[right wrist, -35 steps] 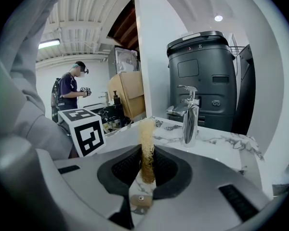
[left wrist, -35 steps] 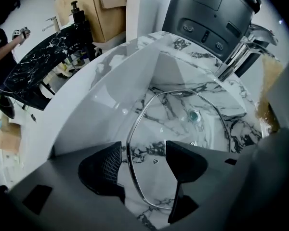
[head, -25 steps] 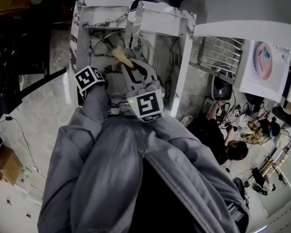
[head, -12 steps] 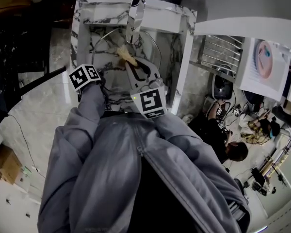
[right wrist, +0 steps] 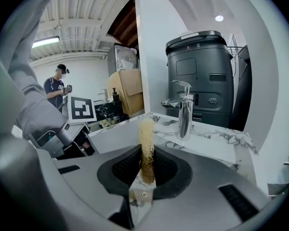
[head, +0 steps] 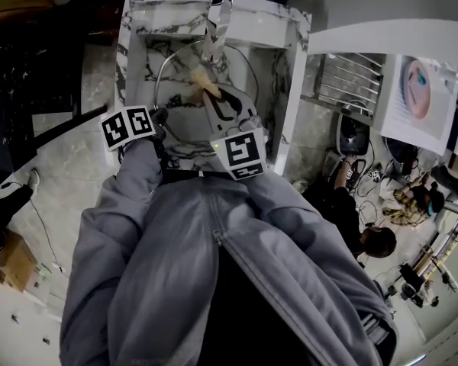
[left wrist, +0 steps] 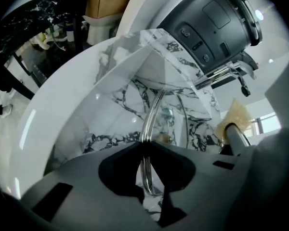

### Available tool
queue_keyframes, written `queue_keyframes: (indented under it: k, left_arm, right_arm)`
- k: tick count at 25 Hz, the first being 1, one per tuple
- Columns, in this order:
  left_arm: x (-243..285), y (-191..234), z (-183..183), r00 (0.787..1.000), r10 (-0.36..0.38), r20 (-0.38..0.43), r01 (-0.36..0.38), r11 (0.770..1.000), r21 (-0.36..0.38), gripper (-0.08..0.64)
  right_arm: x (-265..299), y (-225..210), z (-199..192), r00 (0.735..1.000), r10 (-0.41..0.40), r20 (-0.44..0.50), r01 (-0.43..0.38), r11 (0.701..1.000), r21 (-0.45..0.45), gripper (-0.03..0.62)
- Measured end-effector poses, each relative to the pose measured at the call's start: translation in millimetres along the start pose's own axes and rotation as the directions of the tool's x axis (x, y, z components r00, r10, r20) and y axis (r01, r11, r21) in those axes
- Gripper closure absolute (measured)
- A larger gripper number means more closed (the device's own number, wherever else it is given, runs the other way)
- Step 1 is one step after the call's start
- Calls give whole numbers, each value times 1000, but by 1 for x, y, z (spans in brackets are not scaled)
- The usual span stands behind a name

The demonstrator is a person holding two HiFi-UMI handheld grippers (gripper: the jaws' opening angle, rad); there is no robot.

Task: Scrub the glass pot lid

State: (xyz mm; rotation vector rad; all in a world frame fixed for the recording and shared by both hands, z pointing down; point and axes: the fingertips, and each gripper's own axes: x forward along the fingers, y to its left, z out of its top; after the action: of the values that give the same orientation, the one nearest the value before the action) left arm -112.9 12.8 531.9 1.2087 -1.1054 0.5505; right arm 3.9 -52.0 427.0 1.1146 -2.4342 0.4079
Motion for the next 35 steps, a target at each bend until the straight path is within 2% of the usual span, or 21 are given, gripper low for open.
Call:
queue_keyframes:
  k: [2, 6, 10, 13, 18, 19, 23, 25, 30, 32, 35]
  left_arm:
    - [-4, -8, 0, 999, -38, 15, 38, 998, 43, 486]
    - [-8, -22, 0, 997, -76, 7, 73, 978, 194, 491]
    - [-5, -27, 0, 992, -124, 2, 121, 971, 206, 492]
    - [-5, -28, -1, 987, -160, 5, 156, 967, 201, 494]
    - [-3, -27, -1, 983, -186, 2, 182, 962, 203, 494]
    - [-3, -27, 0, 983, -185, 1, 180, 962, 207, 494]
    - [-3, -29, -1, 978, -209, 4, 205, 961, 185, 494]
    - [-4, -29, 0, 974, -225, 7, 220, 962, 164, 495]
    - [-5, -29, -1, 972, -236, 9, 232, 962, 144, 495]
    - [-5, -29, -1, 970, -241, 11, 238, 962, 137, 495]
    - [-6, -29, -2, 969, -248, 15, 244, 961, 129, 495]
  right_arm:
    - [3, 1, -2, 1000, 3, -11, -4, 1000, -18, 532]
    - [15, 0, -12, 998, 13, -56, -18, 996, -88, 532]
    - [33, -4, -24, 995, 19, -94, -35, 986, -166, 532]
    - [47, -6, -33, 992, 12, -125, -45, 964, -262, 532]
    - [73, -13, -39, 989, -47, -138, -25, 879, -477, 533]
    - [78, -14, -40, 988, -63, -139, -19, 853, -522, 532]
    - [93, -12, -49, 982, -108, -153, -29, 719, -694, 532]
    - [96, -4, -55, 981, -83, -174, -72, 679, -730, 532]
    - [93, 22, -75, 968, -4, -252, -197, 611, -767, 532]
    - [89, 29, -79, 959, 30, -283, -243, 605, -758, 532]
    - [80, 41, -85, 931, 99, -351, -336, 607, -720, 532]
